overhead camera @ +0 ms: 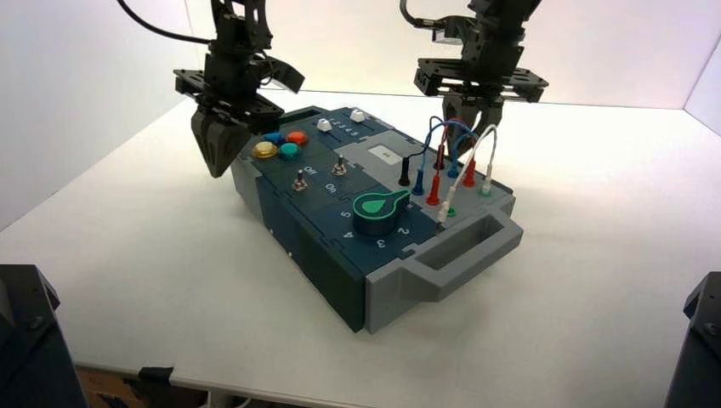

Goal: Rotate the box clockwise.

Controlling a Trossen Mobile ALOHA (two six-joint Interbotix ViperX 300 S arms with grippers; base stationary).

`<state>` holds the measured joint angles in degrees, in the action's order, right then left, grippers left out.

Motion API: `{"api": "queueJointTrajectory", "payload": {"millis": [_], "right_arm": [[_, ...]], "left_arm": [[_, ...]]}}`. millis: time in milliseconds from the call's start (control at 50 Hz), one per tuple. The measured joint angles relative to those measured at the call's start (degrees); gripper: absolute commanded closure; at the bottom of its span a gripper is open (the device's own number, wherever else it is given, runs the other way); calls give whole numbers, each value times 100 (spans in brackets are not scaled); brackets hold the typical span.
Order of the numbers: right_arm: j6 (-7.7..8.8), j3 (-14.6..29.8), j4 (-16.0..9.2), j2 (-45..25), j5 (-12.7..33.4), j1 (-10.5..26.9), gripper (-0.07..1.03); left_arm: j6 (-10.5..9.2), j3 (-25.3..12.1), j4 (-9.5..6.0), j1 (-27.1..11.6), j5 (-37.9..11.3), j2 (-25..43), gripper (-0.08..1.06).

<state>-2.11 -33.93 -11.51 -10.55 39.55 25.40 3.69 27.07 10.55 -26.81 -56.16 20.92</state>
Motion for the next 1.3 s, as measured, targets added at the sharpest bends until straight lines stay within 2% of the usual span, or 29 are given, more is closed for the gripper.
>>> {"api": "queueJointTrajectory", "payload": {"millis": [160,300,500,700,940,1100,1220,1300], "right_arm": [[-18,-18,-18,-9,-158,0,98],[-35,-26,-18,9,-272,0,98],[-79,-44,-9,132,-334,-18,98],[-88,-44,62,571,-246,-185,98],[-97,-53,114,1125,-97,-185,98],[-62,-167,360,1644,-114,-167,98],[-44,-325,562,2065,-220,-149,98],[-53,-378,598,2180,-246,-141,98]], "left_arm": [[-9,0,9,9,202,-62,101],[-18,-9,9,26,756,-220,101],[-53,272,-35,-35,1046,-721,101],[-105,668,-62,-132,1081,-1397,101],[-114,1178,-62,-114,1002,-2259,101],[-158,1345,-62,-114,976,-3103,101],[-272,1406,-62,-97,967,-3735,101],[-316,1450,-70,-79,958,-3946,101]]}}
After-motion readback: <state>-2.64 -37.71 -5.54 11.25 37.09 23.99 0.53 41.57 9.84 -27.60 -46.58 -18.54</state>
